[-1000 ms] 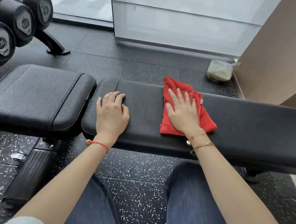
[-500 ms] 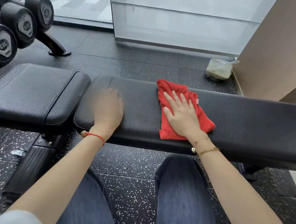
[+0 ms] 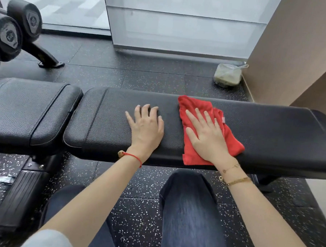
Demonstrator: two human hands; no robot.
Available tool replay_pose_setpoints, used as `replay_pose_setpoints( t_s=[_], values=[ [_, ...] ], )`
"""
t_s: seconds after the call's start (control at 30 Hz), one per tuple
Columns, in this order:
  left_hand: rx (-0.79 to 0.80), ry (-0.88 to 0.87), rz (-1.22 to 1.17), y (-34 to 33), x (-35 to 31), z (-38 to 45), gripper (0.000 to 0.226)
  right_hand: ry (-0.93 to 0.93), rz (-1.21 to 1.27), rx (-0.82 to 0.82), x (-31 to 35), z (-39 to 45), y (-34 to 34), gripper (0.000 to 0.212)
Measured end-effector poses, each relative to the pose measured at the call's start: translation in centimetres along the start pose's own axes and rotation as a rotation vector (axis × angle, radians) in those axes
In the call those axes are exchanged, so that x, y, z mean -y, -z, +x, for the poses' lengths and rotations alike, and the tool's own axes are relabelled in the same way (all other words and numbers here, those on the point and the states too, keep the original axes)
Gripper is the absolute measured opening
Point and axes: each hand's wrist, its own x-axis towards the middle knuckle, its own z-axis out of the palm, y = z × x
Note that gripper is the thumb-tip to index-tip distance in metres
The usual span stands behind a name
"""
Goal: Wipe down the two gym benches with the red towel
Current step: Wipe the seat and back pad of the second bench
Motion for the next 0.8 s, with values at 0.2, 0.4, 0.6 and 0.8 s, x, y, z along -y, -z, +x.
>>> replay_pose_setpoints(
  t_s=[0.2,0.4,0.6,0.8],
  values=[
    [-0.013,0.012,0.055,-0.3,-0.8,-0.4,0.042,-0.324,0.004,0.035,-4.4,4.2,1.5,0.056],
    [-0.023,0.015,0.064,-0.5,-0.9,-0.4,0.045,-0.052,0.003,0.057,1.4,3.3,0.5,0.058],
    [-0.055,-0.008,0.032,-0.8,-0.2,-0.5,0.048,0.018,0.032,-0.002,-0.4,-1.1,0.5,0.055],
    [-0.042,-0.005,0.050,-0.7,-0.6,-0.6,0.052,-0.350,0.018,0.014,-8.9,0.8,2.6,0.055]
  ],
)
